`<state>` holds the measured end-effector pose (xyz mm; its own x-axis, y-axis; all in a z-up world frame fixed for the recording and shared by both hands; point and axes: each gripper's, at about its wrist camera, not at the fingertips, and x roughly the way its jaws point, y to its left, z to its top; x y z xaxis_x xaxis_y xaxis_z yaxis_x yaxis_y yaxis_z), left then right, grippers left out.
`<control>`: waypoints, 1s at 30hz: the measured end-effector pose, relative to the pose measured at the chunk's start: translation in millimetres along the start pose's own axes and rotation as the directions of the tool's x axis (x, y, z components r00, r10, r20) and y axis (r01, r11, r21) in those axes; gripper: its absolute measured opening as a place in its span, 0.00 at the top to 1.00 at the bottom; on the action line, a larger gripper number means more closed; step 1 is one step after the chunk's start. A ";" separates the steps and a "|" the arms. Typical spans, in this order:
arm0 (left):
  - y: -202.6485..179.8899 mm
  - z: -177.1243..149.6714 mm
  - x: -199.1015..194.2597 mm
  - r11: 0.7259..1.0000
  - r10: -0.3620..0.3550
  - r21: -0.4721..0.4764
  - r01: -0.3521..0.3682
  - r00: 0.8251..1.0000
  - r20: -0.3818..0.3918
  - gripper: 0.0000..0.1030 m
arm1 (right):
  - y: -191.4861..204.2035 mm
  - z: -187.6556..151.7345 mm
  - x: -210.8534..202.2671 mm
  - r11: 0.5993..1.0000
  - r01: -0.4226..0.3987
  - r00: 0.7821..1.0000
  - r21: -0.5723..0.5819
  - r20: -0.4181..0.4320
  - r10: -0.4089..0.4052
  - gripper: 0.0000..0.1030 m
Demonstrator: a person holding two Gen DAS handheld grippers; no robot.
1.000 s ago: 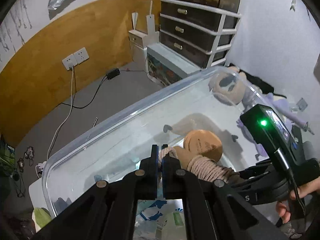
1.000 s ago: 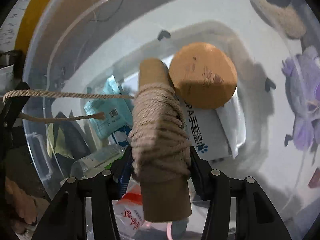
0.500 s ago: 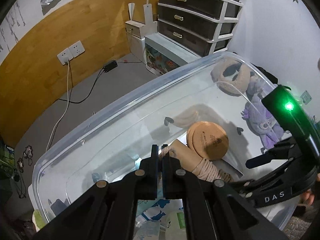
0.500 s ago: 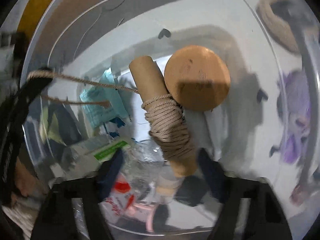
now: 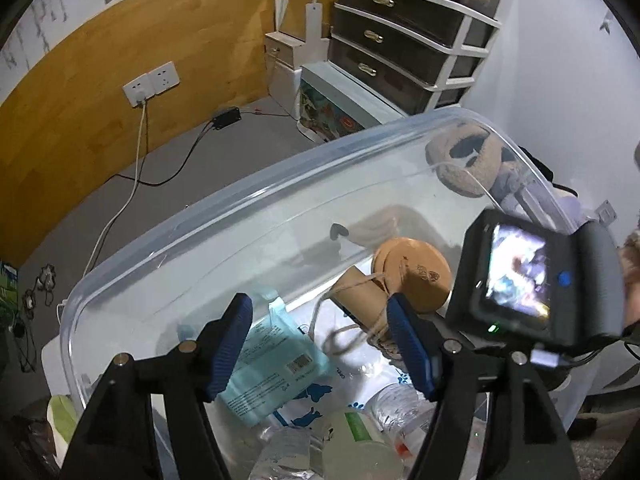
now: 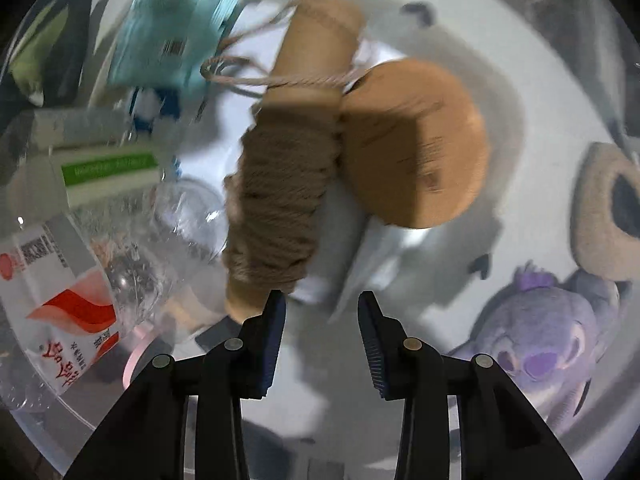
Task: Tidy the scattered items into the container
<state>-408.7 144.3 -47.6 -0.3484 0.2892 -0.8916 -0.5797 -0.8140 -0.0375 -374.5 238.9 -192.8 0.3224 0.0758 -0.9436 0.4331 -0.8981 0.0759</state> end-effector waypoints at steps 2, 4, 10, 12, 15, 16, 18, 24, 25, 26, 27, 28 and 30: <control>5.2 -1.6 -3.4 1.000 0.004 -0.021 -0.003 1.000 0.004 0.33 | 0.4 2.5 5.7 1.000 -0.021 0.999 -0.006 -0.025 0.021 0.63; 11.6 -3.3 -8.7 0.999 -0.001 -0.051 0.002 1.000 0.014 0.33 | 0.8 4.9 11.4 0.999 -0.041 0.998 -0.011 -0.051 0.041 0.63; 21.7 -8.6 -30.2 0.996 -0.008 -0.093 0.014 0.998 0.059 0.33 | 5.2 8.2 21.2 0.985 -0.170 0.981 0.003 -0.094 0.170 0.63; 24.8 -11.2 -38.4 0.995 -0.009 -0.102 0.017 0.997 0.075 0.33 | 5.5 7.5 22.5 0.984 -0.178 0.979 0.001 -0.103 0.177 0.63; 28.1 -16.1 -49.8 0.994 -0.006 -0.109 0.017 0.995 0.099 0.33 | -1.1 2.0 6.8 0.991 -0.129 0.991 -0.022 -0.048 0.128 0.63; 29.7 -18.2 -53.0 0.993 -0.009 -0.113 0.020 0.995 0.104 0.33 | -4.7 0.2 -1.4 0.994 -0.108 0.994 -0.027 -0.018 0.107 0.63; 32.7 -22.6 -58.8 0.992 -0.008 -0.122 0.022 0.993 0.115 0.33 | -14.2 -1.5 -19.5 0.997 -0.077 0.995 -0.017 0.062 0.078 0.63; 41.1 -32.1 -75.6 0.985 -0.003 -0.169 0.031 0.987 0.158 0.33 | -35.4 16.0 -50.3 0.969 -0.244 0.935 0.029 0.274 0.227 0.65; 42.4 -33.2 -78.1 0.983 -0.005 -0.178 0.035 0.986 0.165 0.33 | -30.4 22.7 -48.8 0.971 -0.239 0.932 0.003 0.280 0.229 0.67; 42.6 -34.2 -79.7 0.983 -0.004 -0.180 0.035 0.986 0.168 0.33 | -26.0 27.5 -46.2 0.973 -0.231 0.932 -0.020 0.282 0.227 0.67; 42.9 -35.1 -81.4 0.982 -0.004 -0.183 0.036 0.985 0.172 0.33 | -17.8 34.1 -43.2 0.976 -0.215 0.933 -0.044 0.286 0.218 0.67; 43.1 -36.0 -83.1 0.982 -0.003 -0.186 0.036 0.984 0.176 0.33 | -9.6 40.7 -40.3 0.978 -0.198 0.934 -0.067 0.290 0.209 0.67; 43.6 -37.9 -86.5 0.981 -0.002 -0.191 0.038 0.983 0.183 0.33 | 1.1 48.2 -36.9 0.984 -0.144 0.940 -0.100 0.297 0.168 0.67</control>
<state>-375.9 64.8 10.7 -0.4758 0.3780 -0.7941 -0.4408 -0.8838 -0.1566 -426.5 214.2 -173.4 0.1258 -0.2082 -0.9700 0.4636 -0.8520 0.2430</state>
